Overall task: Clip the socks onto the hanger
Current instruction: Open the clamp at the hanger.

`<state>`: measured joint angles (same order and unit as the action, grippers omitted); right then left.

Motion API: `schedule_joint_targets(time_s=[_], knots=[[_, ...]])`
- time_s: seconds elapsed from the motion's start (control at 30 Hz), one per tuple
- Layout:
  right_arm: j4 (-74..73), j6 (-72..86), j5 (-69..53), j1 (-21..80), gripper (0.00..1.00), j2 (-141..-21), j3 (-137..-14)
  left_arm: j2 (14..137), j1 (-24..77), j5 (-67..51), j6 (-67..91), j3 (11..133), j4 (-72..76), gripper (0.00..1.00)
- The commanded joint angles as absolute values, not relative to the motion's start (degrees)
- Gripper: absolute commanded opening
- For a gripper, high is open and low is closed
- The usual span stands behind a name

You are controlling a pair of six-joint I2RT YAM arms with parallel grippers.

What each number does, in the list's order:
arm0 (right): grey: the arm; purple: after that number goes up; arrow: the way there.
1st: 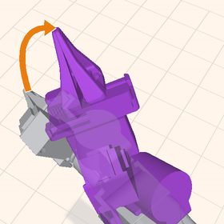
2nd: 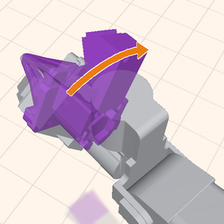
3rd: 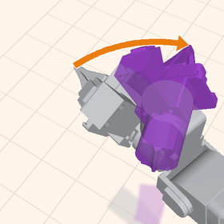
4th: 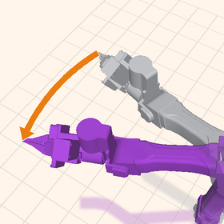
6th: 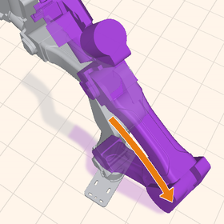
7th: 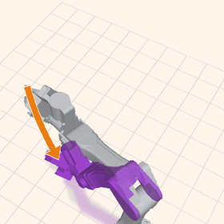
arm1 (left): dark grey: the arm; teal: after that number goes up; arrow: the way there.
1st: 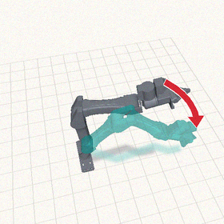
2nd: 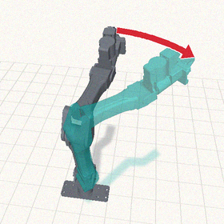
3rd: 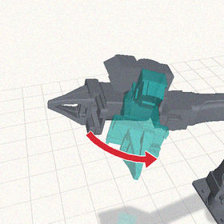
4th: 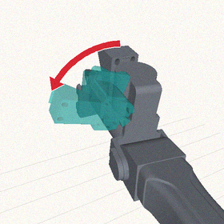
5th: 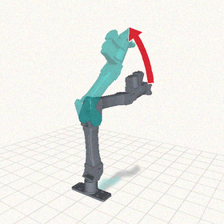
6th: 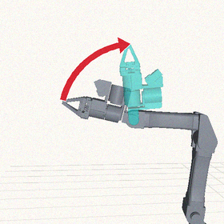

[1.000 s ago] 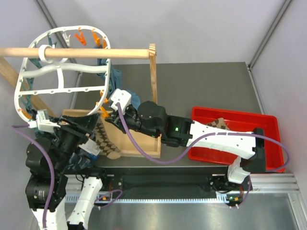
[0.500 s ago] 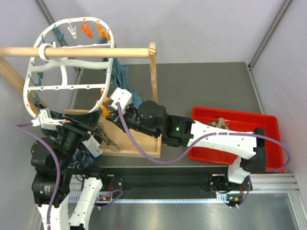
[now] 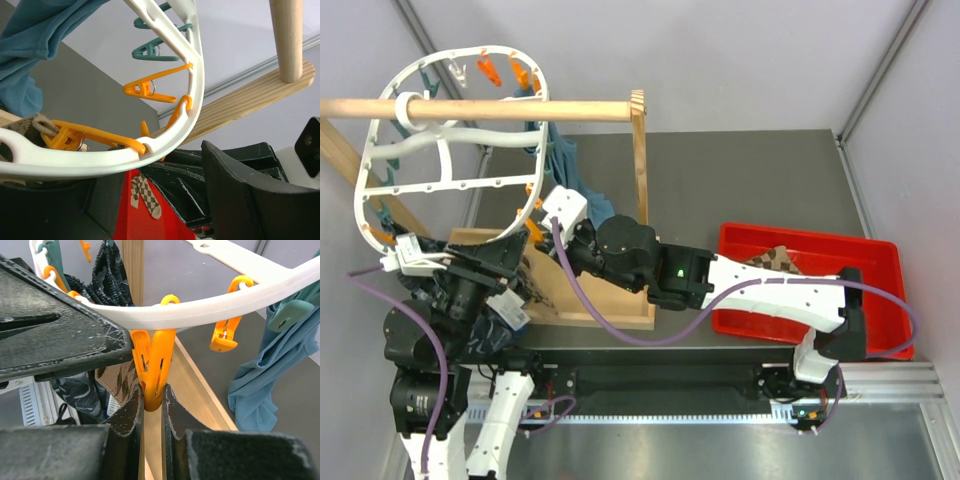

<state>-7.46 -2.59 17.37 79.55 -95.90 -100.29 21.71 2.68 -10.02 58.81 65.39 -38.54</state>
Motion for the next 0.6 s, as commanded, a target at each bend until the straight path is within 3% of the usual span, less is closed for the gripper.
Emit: schedule_joint_targets(time_s=[0.0,0.57], knots=[[-3.3,-3.5,19.0,81.0,0.00,-95.5,-104.1,20.4,2.5,-9.8,58.0,66.2,-34.5,0.65],[-5.4,-4.7,21.4,81.2,0.00,-95.5,-105.3,24.7,2.5,-17.8,58.5,82.3,-48.2,0.66]])
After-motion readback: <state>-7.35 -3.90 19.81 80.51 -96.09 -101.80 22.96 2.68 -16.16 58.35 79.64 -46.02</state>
